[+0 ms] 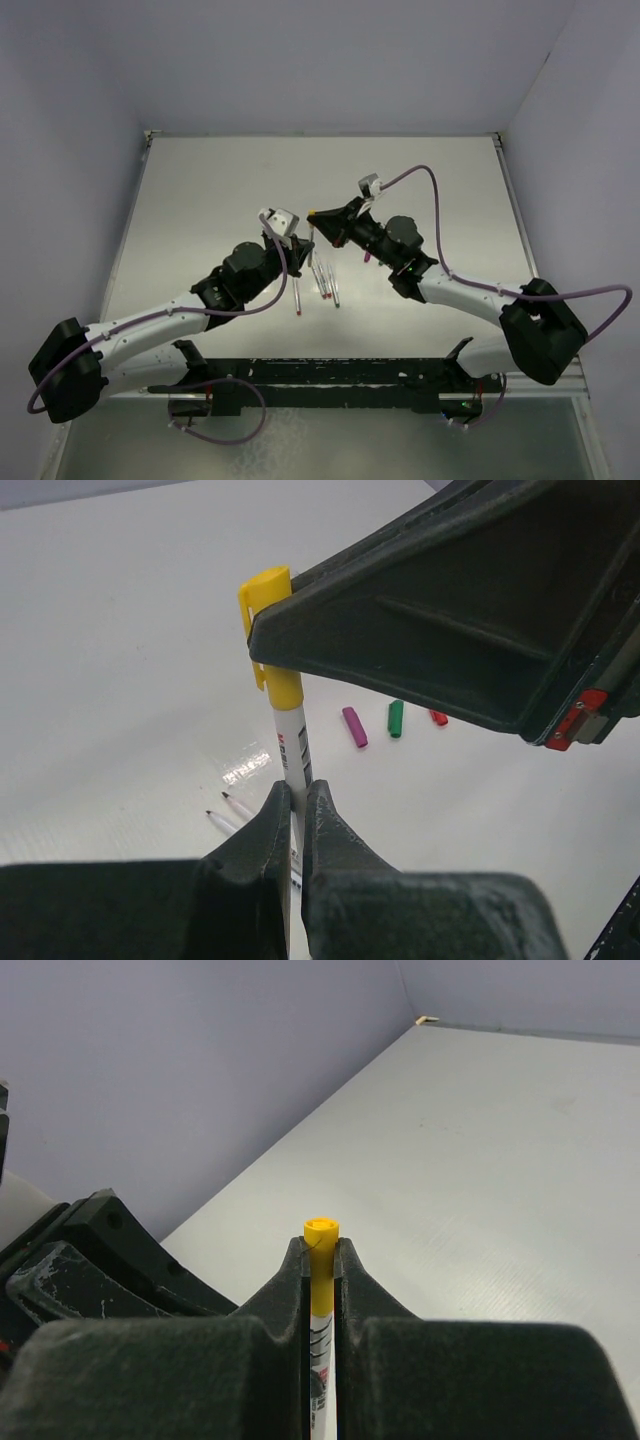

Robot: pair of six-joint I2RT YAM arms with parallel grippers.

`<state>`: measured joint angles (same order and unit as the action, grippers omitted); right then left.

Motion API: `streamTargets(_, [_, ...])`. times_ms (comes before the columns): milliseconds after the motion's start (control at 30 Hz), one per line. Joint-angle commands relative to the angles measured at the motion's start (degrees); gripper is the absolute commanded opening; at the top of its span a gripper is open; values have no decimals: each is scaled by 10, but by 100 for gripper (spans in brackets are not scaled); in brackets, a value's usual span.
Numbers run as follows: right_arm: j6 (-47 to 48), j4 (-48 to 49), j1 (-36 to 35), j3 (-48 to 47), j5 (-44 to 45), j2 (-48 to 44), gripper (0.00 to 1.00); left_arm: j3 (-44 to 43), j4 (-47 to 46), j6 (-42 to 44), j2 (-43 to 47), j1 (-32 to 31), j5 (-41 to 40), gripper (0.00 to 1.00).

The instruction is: Insert the pens into the pen caps

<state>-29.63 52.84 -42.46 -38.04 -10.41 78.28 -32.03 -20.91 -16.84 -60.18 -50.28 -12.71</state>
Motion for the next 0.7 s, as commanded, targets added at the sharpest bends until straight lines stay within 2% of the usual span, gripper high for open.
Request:
streamTargets(0, [25, -161, -25, 10, -23, 10, 0, -79, -137, 0, 33, 6, -29, 0])
streamTargets(33, [29, -160, -25, 2, -10, 6, 2, -71, -123, -7, 32, 6, -30, 0])
streamTargets(100, [38, -161, -25, -17, 12, 0, 15, -55, -97, -22, 30, 5, -36, 0])
streamTargets(167, [48, -165, -25, -40, 24, -4, 23, -38, -72, -38, 31, 5, -43, 0])
streamTargets(367, [63, -174, -25, -80, 73, -17, 33, -11, 6, -64, 35, 6, -79, 0])
streamTargets(467, [75, -176, -26, -81, 107, -36, 47, 1, 33, -69, 37, 6, -100, 0])
streamTargets(667, [96, -187, -25, -60, 183, -90, 58, 2, 105, -89, 15, 7, -167, 0])
